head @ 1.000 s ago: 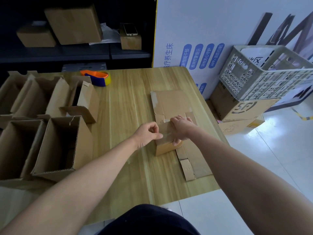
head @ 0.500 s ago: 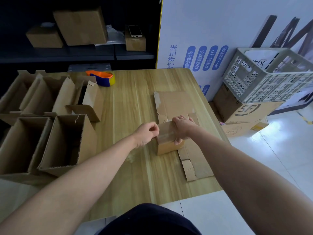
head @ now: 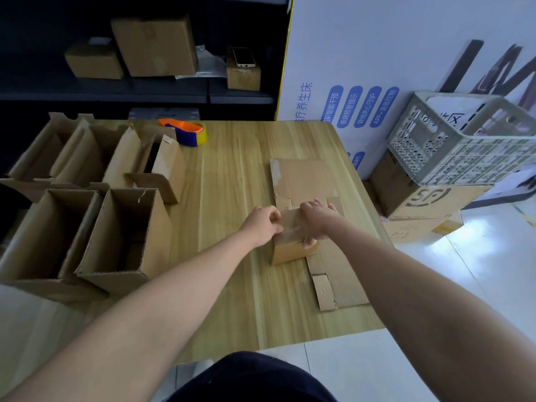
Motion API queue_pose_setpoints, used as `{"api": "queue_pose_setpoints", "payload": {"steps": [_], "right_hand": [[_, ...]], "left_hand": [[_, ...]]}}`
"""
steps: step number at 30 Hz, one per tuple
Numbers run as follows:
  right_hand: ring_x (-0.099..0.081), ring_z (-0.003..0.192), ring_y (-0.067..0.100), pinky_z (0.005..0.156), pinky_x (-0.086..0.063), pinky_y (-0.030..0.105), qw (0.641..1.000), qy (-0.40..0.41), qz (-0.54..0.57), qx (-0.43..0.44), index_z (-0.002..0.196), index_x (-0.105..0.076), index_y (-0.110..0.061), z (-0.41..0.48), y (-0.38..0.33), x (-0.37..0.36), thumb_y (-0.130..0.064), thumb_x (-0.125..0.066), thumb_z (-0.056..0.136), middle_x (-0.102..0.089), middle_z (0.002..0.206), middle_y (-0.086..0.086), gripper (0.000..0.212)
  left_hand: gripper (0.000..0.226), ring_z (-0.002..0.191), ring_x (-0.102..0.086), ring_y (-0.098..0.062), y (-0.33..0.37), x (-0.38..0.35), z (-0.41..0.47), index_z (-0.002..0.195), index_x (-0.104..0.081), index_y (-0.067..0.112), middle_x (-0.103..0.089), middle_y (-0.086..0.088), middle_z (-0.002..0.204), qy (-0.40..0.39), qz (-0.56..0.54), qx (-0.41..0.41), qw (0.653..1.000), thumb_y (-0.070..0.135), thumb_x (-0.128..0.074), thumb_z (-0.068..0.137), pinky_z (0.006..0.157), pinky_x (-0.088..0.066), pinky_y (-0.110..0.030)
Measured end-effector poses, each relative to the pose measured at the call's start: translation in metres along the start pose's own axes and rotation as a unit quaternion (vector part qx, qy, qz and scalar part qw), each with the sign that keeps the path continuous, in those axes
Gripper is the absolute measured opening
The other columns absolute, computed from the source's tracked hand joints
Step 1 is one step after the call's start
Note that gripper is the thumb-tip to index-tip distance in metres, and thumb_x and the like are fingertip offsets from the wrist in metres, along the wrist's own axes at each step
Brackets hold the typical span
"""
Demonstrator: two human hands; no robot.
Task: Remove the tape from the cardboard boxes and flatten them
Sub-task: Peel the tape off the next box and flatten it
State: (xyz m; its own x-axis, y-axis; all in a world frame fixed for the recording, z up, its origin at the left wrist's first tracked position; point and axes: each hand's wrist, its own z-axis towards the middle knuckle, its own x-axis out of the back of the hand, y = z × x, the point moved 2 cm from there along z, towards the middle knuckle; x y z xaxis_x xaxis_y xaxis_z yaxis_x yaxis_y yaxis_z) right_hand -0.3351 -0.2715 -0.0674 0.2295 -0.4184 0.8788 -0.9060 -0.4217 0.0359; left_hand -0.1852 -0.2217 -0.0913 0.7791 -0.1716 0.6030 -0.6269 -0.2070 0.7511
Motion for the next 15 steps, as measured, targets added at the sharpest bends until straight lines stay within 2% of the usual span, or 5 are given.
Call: {"api": "queue_pose_setpoints", "payload": {"steps": [2, 4, 7, 11, 15], "right_hand": [[-0.019, 0.139, 0.025, 0.115, -0.015, 0.048, 1.0, -0.002, -0.002, -0.005, 0.144, -0.028, -0.014, -0.001, 0.0, 0.0, -0.041, -0.083, 0.063, -0.036, 0.145, 0.003, 0.102], [-0.016, 0.141, 0.026, 0.115, -0.013, 0.048, 1.0, -0.003, 0.002, -0.006, 0.144, -0.027, -0.013, -0.001, 0.0, -0.001, -0.041, -0.083, 0.063, -0.034, 0.147, 0.003, 0.102], [-0.017, 0.14, 0.025, 0.116, -0.013, 0.049, 1.0, 0.001, 0.01, -0.001, 0.144, -0.028, -0.014, -0.003, 0.0, -0.001, -0.039, -0.083, 0.064, -0.034, 0.146, 0.003, 0.1], [-0.02, 0.137, 0.025, 0.115, -0.014, 0.051, 1.0, 0.01, 0.017, 0.002, 0.144, -0.028, -0.016, -0.004, 0.004, -0.002, -0.039, -0.082, 0.065, -0.035, 0.145, 0.002, 0.099], [0.006, 0.144, 0.032, 0.112, 0.004, 0.059, 1.0, -0.01, 0.016, 0.004, 0.151, 0.0, -0.023, -0.003, 0.0, 0.003, -0.046, -0.082, 0.063, -0.007, 0.158, 0.001, 0.123]], "left_hand": [[0.011, 0.082, -0.058, -0.021, -0.003, 0.003, 0.001, 0.089, -0.065, 0.01, -0.061, -0.002, 0.089, 0.001, -0.006, 0.002, 1.0, 0.019, -0.069, 0.083, 0.067, -0.041, -0.027], [0.015, 0.07, -0.053, -0.017, -0.005, 0.005, -0.002, 0.079, -0.061, 0.012, -0.055, 0.002, 0.075, -0.004, -0.034, 0.0, 0.999, 0.021, -0.073, 0.081, 0.061, -0.04, -0.026], [0.022, 0.069, -0.05, -0.019, -0.008, 0.004, -0.005, 0.069, -0.054, 0.013, -0.051, 0.0, 0.071, -0.001, -0.071, -0.008, 0.997, 0.017, -0.069, 0.084, 0.07, -0.049, -0.037], [0.021, 0.078, -0.05, -0.023, -0.019, 0.003, -0.011, 0.073, -0.049, 0.009, -0.053, -0.013, 0.082, 0.024, -0.213, 0.035, 0.976, 0.01, -0.057, 0.092, 0.089, -0.049, -0.049], [0.018, 0.078, -0.058, -0.026, -0.006, 0.008, -0.013, 0.076, -0.05, 0.007, -0.056, -0.013, 0.08, 0.032, -0.34, 0.033, 0.939, 0.006, -0.054, 0.094, 0.081, -0.055, -0.045]]}}
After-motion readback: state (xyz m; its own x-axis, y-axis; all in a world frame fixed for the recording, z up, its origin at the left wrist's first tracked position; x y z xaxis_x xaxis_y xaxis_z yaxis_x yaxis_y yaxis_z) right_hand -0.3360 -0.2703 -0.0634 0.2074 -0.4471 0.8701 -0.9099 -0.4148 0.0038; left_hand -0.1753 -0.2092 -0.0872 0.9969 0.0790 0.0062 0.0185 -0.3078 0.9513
